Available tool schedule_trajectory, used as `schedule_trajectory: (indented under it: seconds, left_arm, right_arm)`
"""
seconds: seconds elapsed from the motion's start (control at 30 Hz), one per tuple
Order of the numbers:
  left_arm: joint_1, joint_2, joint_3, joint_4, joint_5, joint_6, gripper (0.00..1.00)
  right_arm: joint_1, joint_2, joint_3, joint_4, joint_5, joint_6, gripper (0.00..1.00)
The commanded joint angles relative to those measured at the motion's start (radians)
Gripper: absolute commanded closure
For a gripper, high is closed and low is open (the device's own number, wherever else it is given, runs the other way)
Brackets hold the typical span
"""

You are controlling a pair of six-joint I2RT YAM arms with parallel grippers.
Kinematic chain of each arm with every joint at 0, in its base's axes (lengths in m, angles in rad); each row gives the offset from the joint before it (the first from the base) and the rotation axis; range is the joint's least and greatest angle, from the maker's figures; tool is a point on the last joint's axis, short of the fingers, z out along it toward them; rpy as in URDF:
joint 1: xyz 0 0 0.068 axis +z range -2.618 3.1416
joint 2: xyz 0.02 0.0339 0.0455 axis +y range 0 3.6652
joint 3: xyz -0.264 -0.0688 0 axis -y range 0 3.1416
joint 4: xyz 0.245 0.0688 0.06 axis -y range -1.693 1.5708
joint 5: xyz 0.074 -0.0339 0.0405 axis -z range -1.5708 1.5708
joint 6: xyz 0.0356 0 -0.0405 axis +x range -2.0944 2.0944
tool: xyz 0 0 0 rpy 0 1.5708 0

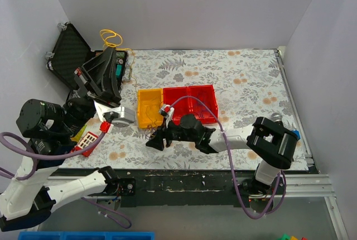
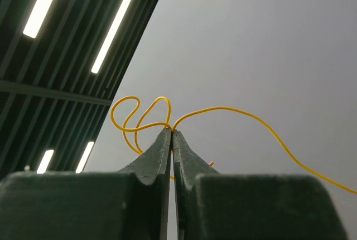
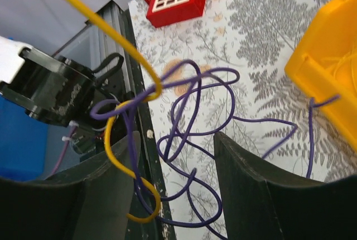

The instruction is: Untangle the cables

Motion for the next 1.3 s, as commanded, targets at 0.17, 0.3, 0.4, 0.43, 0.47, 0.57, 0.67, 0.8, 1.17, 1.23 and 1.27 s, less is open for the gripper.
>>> schedule_trajectory:
  seconds: [0.17,0.3,0.4,0.43,0.47,0.57,0.67,0.8,1.17,1.23,1.27]
  left_arm:
    - [0.007,0.063,0.118,0.105,0.020,0.041,1.00]
    - [0.007,0.069,0.133,0.116,0.020,0.058,1.00]
    - [0.007,0.073,0.144,0.122,0.049,0.072,1.00]
    - [0.007,0.075,0.144,0.127,0.049,0.073,1.00]
    - [0.007,0.075,0.145,0.128,0.049,0.072,1.00]
    - [0.007,0.067,0.124,0.128,0.038,0.062,1.00]
    - [0.007,0.046,0.083,0.127,0.035,0.035,1.00]
    - [0.007,0.015,0.012,0.119,-0.017,-0.003,1.00]
    - [0.007,0.007,-0.164,0.049,-0.189,-0.374,1.00]
    - [0.007,0.021,-0.196,0.052,-0.230,-0.434,1.00]
    - [0.007,0.024,-0.219,0.055,-0.247,-0.453,1.00]
  right_arm:
    - [0.003,-0.048,-0.118,-0.009,0.051,0.015,0.46]
    - [0.002,-0.068,-0.143,-0.067,0.095,0.029,0.69]
    - [0.002,-0.084,-0.166,-0.114,0.103,0.041,0.84]
    - [0.002,-0.095,-0.175,-0.130,0.102,0.044,0.89]
    - [0.002,-0.110,-0.183,-0.149,0.109,0.045,0.95]
    - [0.002,-0.175,-0.226,-0.175,0.129,0.051,0.99]
    - [0.002,-0.253,-0.235,-0.244,0.164,0.031,0.99]
    - [0.002,-0.356,-0.206,-0.354,0.206,-0.018,0.99]
    - [-0.094,-0.532,0.068,-0.658,0.332,-0.201,0.99]
    - [-0.139,-0.526,0.110,-0.689,0.346,-0.236,0.99]
    - [-0.165,-0.519,0.127,-0.703,0.353,-0.248,0.99]
